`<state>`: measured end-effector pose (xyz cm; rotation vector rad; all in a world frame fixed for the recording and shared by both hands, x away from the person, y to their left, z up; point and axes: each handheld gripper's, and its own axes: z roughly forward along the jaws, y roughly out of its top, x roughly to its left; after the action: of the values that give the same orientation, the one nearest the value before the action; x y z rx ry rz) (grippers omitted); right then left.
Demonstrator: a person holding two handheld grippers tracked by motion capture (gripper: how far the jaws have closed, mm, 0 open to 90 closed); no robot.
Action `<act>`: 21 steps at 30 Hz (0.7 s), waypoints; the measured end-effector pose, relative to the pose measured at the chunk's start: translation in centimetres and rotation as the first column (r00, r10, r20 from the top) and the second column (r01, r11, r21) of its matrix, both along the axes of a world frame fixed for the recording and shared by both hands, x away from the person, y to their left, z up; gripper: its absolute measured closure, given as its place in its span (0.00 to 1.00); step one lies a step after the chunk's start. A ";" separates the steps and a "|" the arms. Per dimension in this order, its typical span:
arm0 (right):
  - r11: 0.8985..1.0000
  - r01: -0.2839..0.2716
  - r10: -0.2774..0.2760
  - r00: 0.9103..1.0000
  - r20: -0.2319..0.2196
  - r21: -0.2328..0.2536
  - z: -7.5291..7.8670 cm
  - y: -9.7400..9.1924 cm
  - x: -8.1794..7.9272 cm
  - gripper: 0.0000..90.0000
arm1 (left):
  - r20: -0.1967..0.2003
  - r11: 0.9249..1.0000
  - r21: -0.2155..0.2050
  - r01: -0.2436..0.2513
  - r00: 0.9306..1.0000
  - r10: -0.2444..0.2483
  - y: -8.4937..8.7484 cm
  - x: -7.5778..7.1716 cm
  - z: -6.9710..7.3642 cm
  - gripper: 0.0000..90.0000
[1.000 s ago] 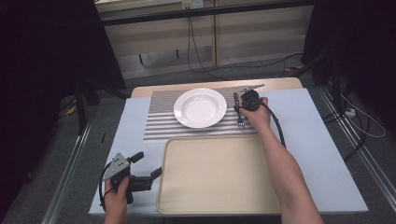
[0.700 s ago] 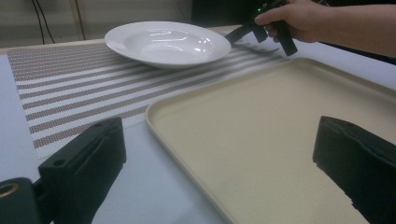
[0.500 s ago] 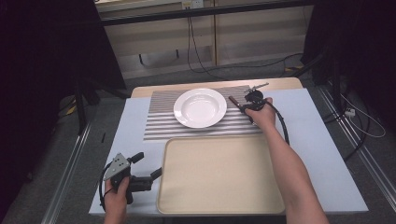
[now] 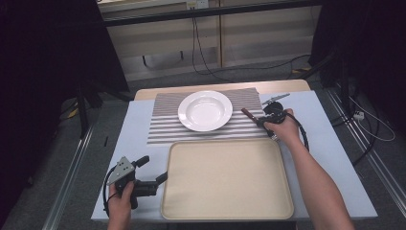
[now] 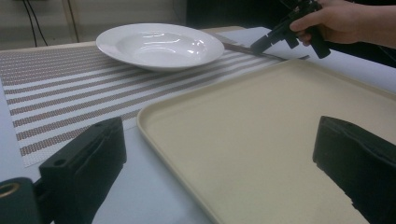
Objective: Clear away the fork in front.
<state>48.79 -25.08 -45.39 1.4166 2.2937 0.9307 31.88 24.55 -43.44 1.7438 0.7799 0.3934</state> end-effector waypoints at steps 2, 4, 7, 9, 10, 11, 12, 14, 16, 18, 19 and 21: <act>1.000 0.018 -0.018 1.000 -0.003 0.025 -0.1 -0.1 -0.4 0.86 | 0.004 1.000 0.000 -0.001 1.000 0.001 0.0 0.0 0.1 0.03; 1.000 0.015 -0.015 1.000 -0.001 0.022 -0.1 0.0 -0.6 0.86 | 0.005 1.000 0.002 0.001 1.000 -0.001 0.0 0.0 0.1 0.03; 1.000 0.025 -0.024 1.000 -0.004 0.012 0.0 0.3 -0.8 0.81 | 0.008 1.000 0.002 0.003 1.000 -0.003 -0.1 0.0 0.1 0.03; 1.000 0.014 -0.014 1.000 0.006 -0.012 0.1 0.6 -0.7 0.80 | 0.006 1.000 -0.001 0.001 1.000 -0.001 -0.1 -0.1 0.1 0.03; 1.000 0.014 -0.014 1.000 0.008 -0.019 0.1 0.7 -0.7 0.80 | 0.005 1.000 -0.002 0.001 1.000 -0.001 -0.1 -0.1 0.1 0.03; 1.000 0.017 -0.016 1.000 0.009 -0.022 0.1 0.8 -0.6 0.80 | 0.005 1.000 0.000 0.001 1.000 -0.001 -0.1 0.0 0.0 0.03; 1.000 0.024 -0.024 1.000 0.012 -0.017 0.0 0.8 -0.5 0.80 | 0.002 1.000 -0.001 0.000 1.000 0.000 -0.1 -0.1 0.0 0.03; 0.999 0.033 -0.033 0.999 0.021 -0.022 -0.1 0.9 -0.2 0.84 | 0.004 1.000 0.006 0.005 1.000 -0.005 -0.1 0.0 0.0 0.03; 0.999 0.035 -0.034 0.999 0.022 -0.028 -0.1 1.2 0.1 0.86 | 0.005 1.000 0.006 0.005 1.000 -0.005 -0.1 0.0 0.0 0.03; 0.999 0.032 -0.031 0.999 0.023 -0.033 0.0 1.2 0.1 0.86 | 0.002 1.000 0.003 0.003 1.000 -0.003 -0.1 -0.1 0.0 0.03; 0.999 0.028 -0.027 0.999 0.023 -0.041 0.0 1.3 0.1 0.86 | 0.002 1.000 0.003 0.000 1.000 0.000 0.0 -0.1 0.0 0.03; 0.999 0.012 -0.010 1.000 0.024 -0.047 0.0 1.2 0.0 0.86 | 0.004 1.000 0.006 0.002 1.000 -0.002 0.0 0.0 0.0 0.03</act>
<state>48.74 -23.87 -45.38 1.3902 2.2730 0.8802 31.84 24.54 -43.42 1.7490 0.7746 0.3979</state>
